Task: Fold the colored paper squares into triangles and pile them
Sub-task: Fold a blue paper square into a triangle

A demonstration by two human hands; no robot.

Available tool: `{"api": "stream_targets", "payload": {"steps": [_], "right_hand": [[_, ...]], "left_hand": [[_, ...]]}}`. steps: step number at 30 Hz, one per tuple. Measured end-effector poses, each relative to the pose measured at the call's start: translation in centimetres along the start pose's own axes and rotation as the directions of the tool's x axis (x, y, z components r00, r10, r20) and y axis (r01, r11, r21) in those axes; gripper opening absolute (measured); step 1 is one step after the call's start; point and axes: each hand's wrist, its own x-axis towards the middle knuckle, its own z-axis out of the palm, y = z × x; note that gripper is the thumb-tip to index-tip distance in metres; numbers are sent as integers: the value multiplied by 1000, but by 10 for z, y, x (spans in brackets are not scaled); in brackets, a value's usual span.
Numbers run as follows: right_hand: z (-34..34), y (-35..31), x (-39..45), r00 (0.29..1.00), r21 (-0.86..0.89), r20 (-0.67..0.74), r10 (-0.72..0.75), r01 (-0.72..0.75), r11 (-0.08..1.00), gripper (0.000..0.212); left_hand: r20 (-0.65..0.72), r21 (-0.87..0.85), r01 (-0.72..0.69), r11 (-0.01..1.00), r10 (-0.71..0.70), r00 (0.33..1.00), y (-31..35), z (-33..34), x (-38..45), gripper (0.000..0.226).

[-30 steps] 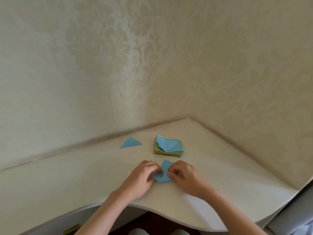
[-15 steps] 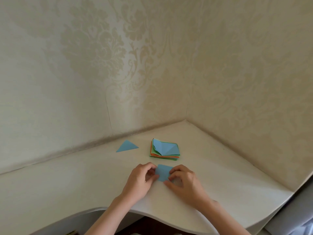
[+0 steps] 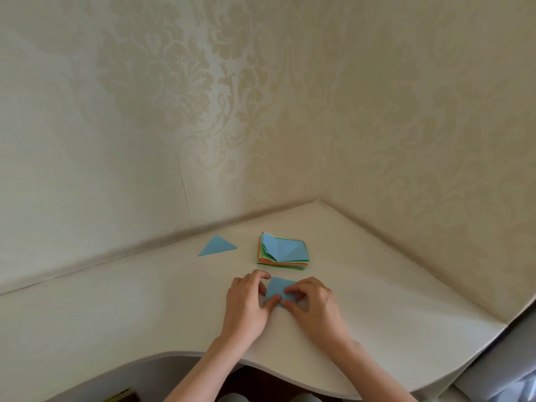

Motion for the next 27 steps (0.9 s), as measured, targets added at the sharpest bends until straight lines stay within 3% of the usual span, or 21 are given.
{"api": "stream_targets", "payload": {"steps": [8, 11, 15, 18, 20, 24, 27], "right_hand": [[-17, 4, 14, 973, -103, 202, 109, -90, 991, 49], [-24, 3, 18, 954, -162, 277, 118, -74, 984, 48], [-28, 0, 17, 952, -170, 277, 134, -88, 981, 44], [-28, -4, 12, 972, -161, 217, 95, -61, 985, 38], [-28, -8, 8, 977, -139, 203, 57, -29, 990, 28], [-26, -17, 7, 980, -69, 191, -50, 64, 996, 12], [-18, -18, 11, 983, -137, 162, -90, 113, 984, 12]], "left_hand": [[107, -61, 7, 998, 0, 994, -4, -10, 3, 18], [116, 33, -90, 995, 86, 990, -4, -10, 2, 25], [79, 205, -282, 937, 271, 959, -2, -15, -3, 15], [204, 391, -260, 883, 192, 960, 11, -23, -8, 72], [251, 457, -261, 850, 159, 955, 15, -27, -10, 81], [211, 366, -293, 883, 228, 951, 9, -28, -11, 43], [116, 333, -330, 884, 309, 944, -2, -28, -8, 13]]}}
